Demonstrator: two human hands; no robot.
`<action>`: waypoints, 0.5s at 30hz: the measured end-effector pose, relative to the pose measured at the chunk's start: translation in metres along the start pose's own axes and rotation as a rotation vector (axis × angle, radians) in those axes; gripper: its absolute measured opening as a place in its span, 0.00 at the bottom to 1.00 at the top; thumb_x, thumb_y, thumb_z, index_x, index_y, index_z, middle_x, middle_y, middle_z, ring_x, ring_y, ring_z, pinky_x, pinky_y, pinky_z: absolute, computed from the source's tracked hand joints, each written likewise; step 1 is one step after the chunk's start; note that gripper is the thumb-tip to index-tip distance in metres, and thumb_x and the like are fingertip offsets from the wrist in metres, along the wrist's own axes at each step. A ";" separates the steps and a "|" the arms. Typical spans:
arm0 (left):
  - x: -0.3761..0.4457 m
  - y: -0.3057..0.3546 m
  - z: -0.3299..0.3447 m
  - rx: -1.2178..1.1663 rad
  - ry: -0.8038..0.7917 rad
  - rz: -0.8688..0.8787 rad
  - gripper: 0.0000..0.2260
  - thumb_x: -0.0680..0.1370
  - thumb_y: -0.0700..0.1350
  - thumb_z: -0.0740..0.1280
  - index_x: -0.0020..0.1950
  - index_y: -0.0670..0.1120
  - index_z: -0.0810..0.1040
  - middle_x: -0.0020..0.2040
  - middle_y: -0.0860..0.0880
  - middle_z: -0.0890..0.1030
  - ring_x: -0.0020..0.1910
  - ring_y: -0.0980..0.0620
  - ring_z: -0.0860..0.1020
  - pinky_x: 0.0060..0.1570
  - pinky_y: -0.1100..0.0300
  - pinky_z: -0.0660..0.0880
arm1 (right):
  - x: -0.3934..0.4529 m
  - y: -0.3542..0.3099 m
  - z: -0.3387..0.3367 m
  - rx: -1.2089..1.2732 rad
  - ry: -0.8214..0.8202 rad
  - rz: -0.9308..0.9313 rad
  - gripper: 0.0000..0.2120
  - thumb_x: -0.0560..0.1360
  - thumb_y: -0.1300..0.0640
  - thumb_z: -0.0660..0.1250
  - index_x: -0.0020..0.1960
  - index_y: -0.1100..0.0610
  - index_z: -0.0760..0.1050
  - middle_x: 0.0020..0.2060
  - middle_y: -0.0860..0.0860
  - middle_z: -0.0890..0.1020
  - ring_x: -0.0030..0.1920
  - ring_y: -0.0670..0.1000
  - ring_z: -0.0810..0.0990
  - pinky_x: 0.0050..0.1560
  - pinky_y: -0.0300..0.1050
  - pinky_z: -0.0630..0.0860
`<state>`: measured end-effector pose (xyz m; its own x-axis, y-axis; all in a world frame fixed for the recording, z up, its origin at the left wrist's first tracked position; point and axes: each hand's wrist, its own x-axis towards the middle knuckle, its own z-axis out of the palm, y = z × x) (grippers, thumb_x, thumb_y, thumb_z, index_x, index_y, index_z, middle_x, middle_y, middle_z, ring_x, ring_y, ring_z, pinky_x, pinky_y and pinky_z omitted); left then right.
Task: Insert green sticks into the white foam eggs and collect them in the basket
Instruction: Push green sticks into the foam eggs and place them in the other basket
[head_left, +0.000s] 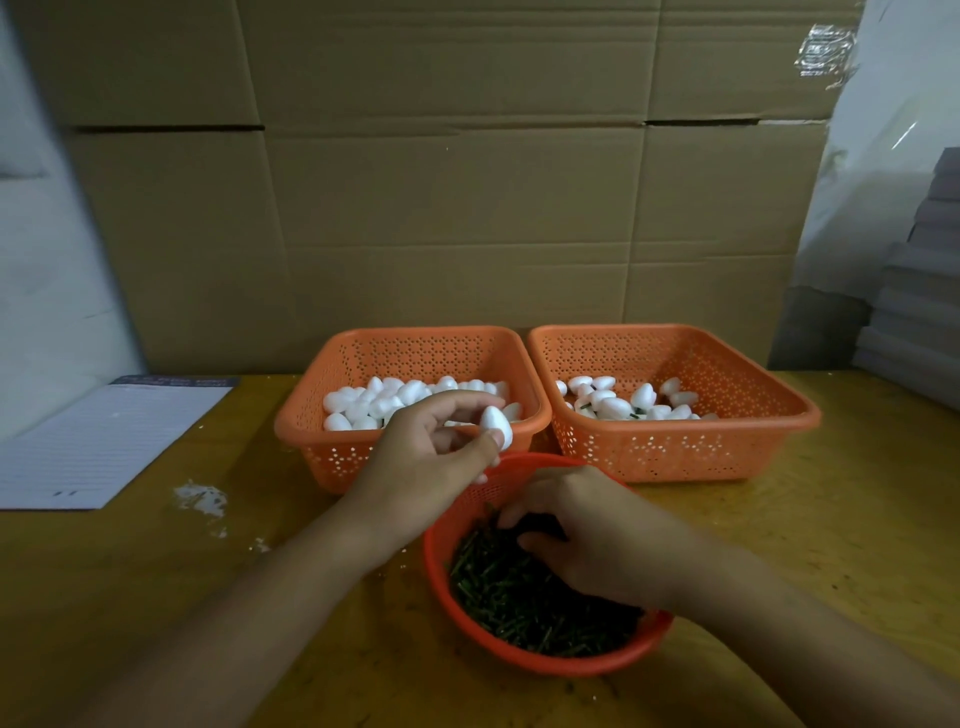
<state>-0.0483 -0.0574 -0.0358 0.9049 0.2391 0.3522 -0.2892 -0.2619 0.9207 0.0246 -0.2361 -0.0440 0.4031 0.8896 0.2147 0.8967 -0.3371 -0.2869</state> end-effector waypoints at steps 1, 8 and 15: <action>-0.001 0.000 0.001 0.001 0.001 -0.001 0.10 0.78 0.39 0.71 0.57 0.49 0.81 0.48 0.54 0.86 0.45 0.52 0.85 0.39 0.65 0.78 | 0.000 -0.001 0.000 -0.001 0.005 0.001 0.12 0.75 0.58 0.70 0.58 0.50 0.82 0.55 0.42 0.82 0.57 0.40 0.75 0.58 0.25 0.65; -0.002 0.000 0.003 -0.012 -0.004 -0.016 0.09 0.79 0.38 0.70 0.56 0.50 0.82 0.49 0.56 0.86 0.43 0.53 0.85 0.39 0.65 0.78 | -0.003 -0.002 -0.009 0.038 -0.028 0.105 0.07 0.76 0.57 0.71 0.52 0.50 0.85 0.50 0.43 0.84 0.50 0.41 0.80 0.56 0.39 0.76; -0.001 0.001 0.001 -0.058 0.007 -0.029 0.10 0.77 0.41 0.72 0.59 0.46 0.82 0.50 0.51 0.86 0.43 0.53 0.84 0.39 0.64 0.78 | -0.005 -0.002 -0.017 0.144 0.150 0.068 0.04 0.74 0.56 0.74 0.47 0.48 0.85 0.43 0.41 0.84 0.45 0.39 0.81 0.48 0.36 0.76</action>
<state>-0.0488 -0.0587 -0.0357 0.9110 0.2529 0.3259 -0.2802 -0.2005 0.9388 0.0239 -0.2457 -0.0283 0.4945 0.8065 0.3240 0.8353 -0.3379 -0.4337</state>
